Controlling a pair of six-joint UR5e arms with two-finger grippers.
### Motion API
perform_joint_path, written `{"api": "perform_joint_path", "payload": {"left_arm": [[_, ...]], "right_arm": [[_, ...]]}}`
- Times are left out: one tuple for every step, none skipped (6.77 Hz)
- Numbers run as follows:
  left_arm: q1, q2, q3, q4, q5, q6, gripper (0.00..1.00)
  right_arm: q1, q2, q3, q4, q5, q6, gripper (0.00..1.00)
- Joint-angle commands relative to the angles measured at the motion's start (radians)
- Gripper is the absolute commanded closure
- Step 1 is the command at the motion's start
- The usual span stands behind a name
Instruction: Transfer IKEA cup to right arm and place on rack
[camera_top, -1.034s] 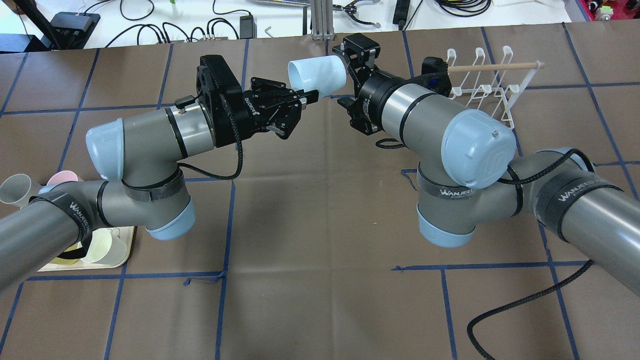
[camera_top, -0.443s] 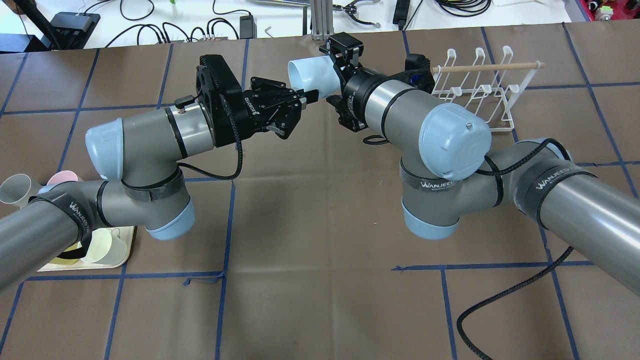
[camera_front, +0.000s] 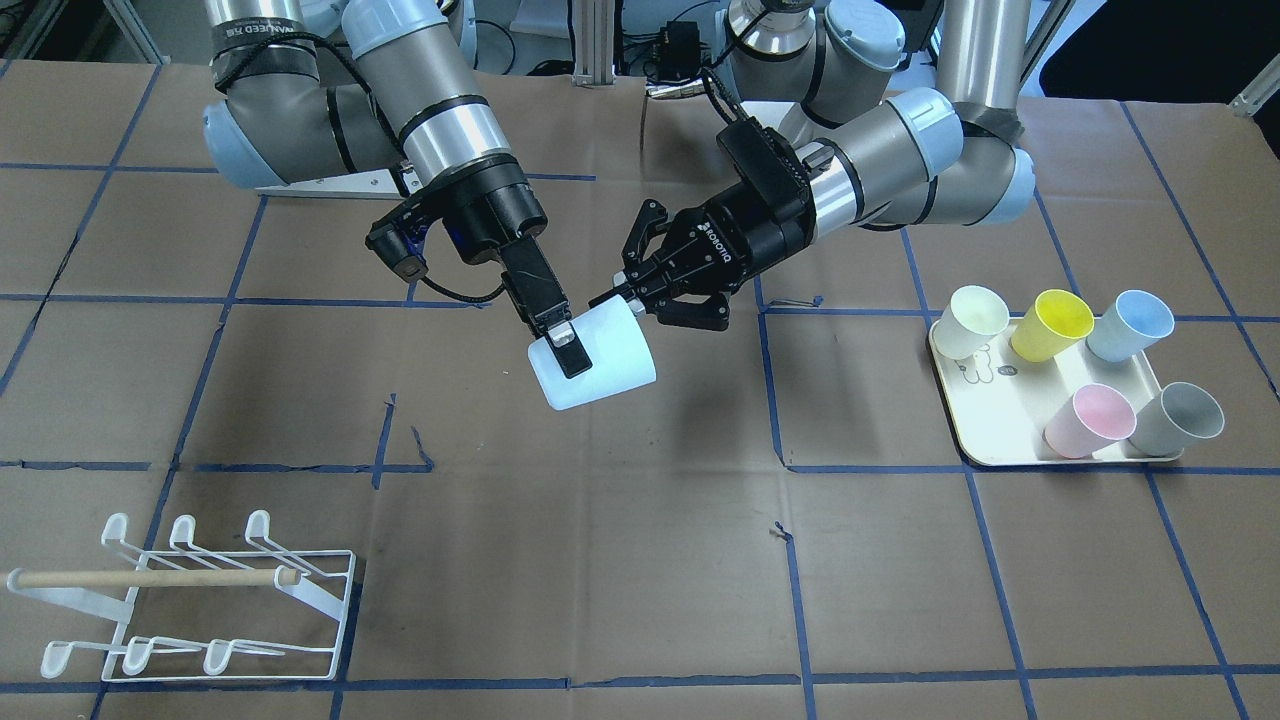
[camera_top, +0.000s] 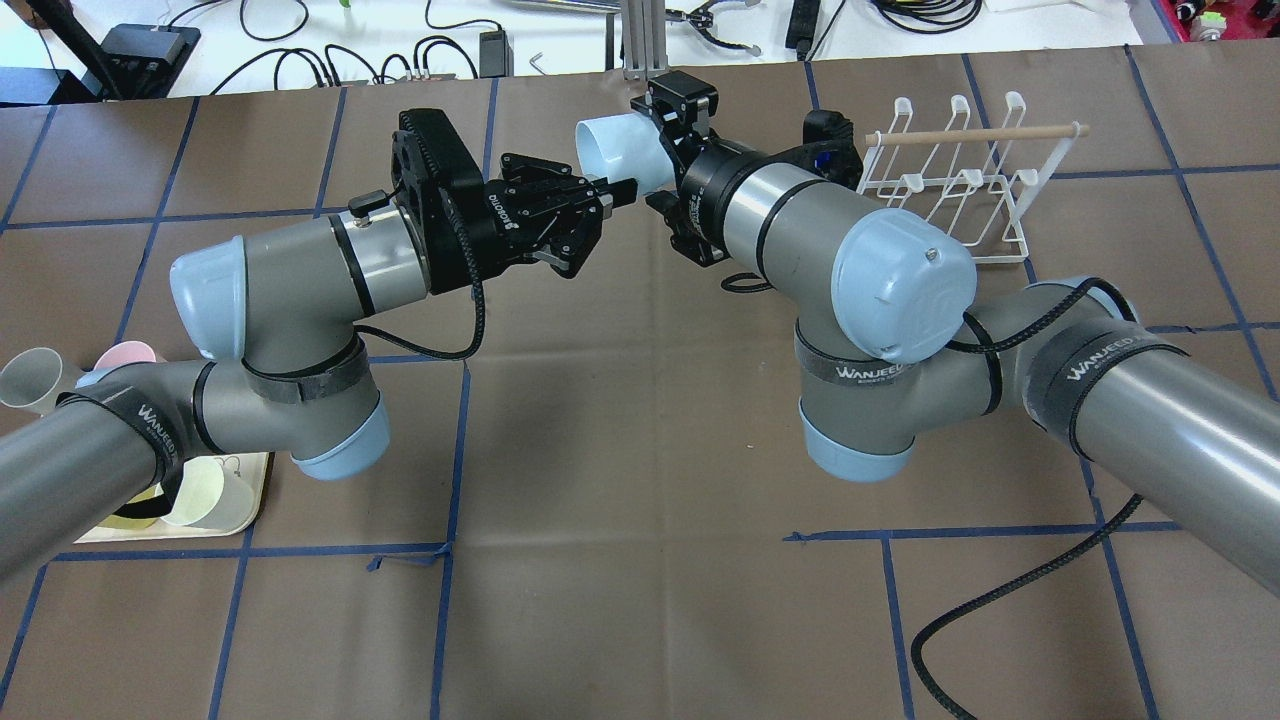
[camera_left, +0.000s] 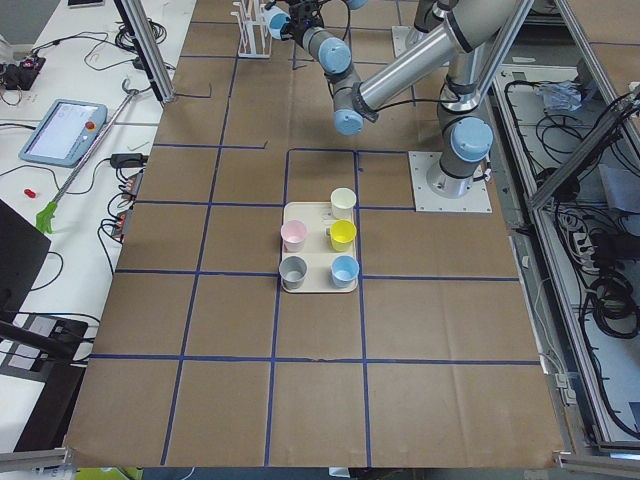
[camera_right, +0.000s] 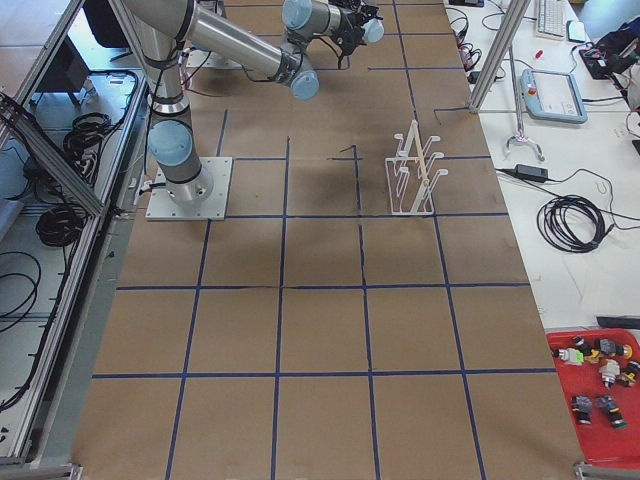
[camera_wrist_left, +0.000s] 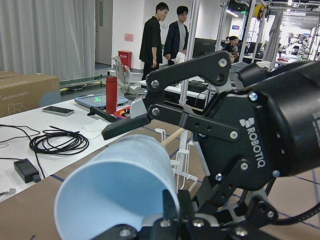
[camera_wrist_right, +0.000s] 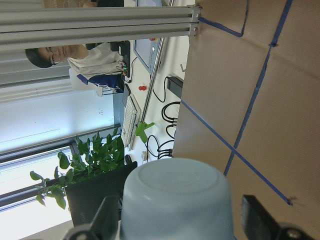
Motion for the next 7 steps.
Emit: {"api": "perform_joint_path", "payload": {"left_arm": [[0.0,0.002,0.0,0.0,0.0,-0.001,0.96],[0.0,0.002,0.0,0.0,0.0,-0.001,0.94],[0.002,0.002,0.006,0.002,0.002,0.001,0.83],[0.002,0.003,0.006,0.006,0.003,0.002,0.67],[0.002,0.006,0.005,0.006,0.017,0.001,0.37],[0.002,0.008,0.006,0.006,0.018,-0.001,0.24],[0.002,0.008,0.005,0.006,0.02,-0.002,0.11]], "right_arm": [[0.0,0.0,0.0,0.0,0.001,-0.005,0.28],[0.0,0.0,0.0,0.0,0.003,-0.011,0.37],[0.0,0.0,0.0,0.0,0.003,-0.011,0.42],[0.0,0.0,0.0,0.0,0.006,-0.011,0.45],[0.0,-0.001,0.0,0.0,0.01,-0.011,0.48],[0.0,-0.003,-0.002,0.0,0.01,-0.011,0.5],[0.0,-0.001,-0.002,0.0,0.01,-0.011,0.5]]}}
